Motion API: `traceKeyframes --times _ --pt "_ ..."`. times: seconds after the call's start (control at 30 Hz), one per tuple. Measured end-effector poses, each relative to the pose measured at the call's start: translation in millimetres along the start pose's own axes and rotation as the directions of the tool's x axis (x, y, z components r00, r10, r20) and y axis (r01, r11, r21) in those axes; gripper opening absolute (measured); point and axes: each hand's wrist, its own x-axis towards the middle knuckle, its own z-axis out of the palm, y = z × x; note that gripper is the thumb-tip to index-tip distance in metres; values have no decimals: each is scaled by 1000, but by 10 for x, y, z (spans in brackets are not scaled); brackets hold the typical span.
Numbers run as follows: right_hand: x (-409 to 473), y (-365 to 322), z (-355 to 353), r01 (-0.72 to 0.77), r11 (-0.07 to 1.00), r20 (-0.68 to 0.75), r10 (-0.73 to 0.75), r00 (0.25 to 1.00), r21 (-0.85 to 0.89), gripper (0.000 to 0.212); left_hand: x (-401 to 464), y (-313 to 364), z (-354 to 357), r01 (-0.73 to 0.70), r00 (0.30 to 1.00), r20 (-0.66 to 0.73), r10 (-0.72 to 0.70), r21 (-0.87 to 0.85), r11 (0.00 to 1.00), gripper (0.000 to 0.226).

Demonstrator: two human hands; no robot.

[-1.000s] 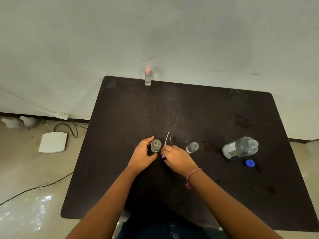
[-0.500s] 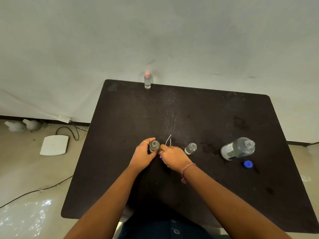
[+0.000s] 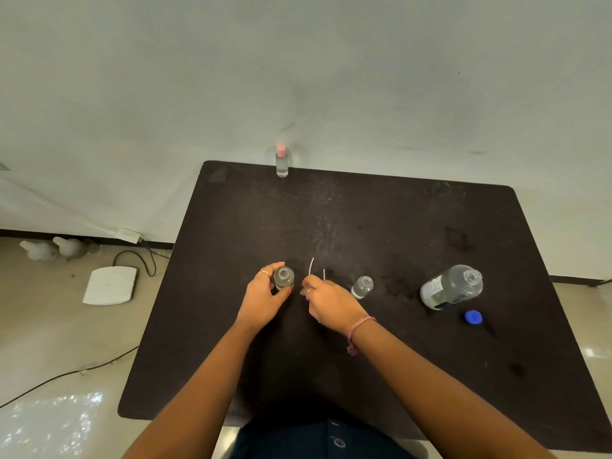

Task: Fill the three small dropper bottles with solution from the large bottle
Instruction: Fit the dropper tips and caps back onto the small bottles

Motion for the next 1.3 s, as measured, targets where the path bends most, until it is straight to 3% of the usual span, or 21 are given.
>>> traceKeyframes --times 0.1,0.2,0.3,0.4,0.5,0.57,0.87,1.1,1.3 --pt "-72 16 -76 -111 969 -104 137 985 220 31 -33 58 -35 -18 999 -32 18 -16 1000 56" --pt "-165 8 -184 -172 837 -200 315 928 519 29 -57 145 -59 -41 997 -63 39 -25 999 55" --pt "-247 12 -310 -139 675 -243 440 864 725 31 -76 253 -62 -50 996 -81 47 -46 998 54" --pt "-316 42 -496 -78 592 -279 487 827 802 30 -91 393 -73 -97 992 -88 92 -53 994 53" --pt "-394 106 -784 -58 557 -314 548 776 828 17 -115 594 -94 -145 987 -77 141 -52 988 52" --pt "-449 160 -1018 -41 554 -340 566 751 831 20 -135 762 -111 -177 983 -63 172 -74 981 50" --pt "-727 286 -2273 237 599 -565 445 695 764 27 -289 1641 -84 -337 941 -56 332 -162 928 47" --pt "-926 261 -3028 331 611 -646 412 643 719 37 -311 2147 -28 -383 924 -110 367 -242 891 42" --pt "-1077 250 -3366 418 614 -713 376 591 670 30 -343 2428 45 -385 923 -139 359 -306 871 40"
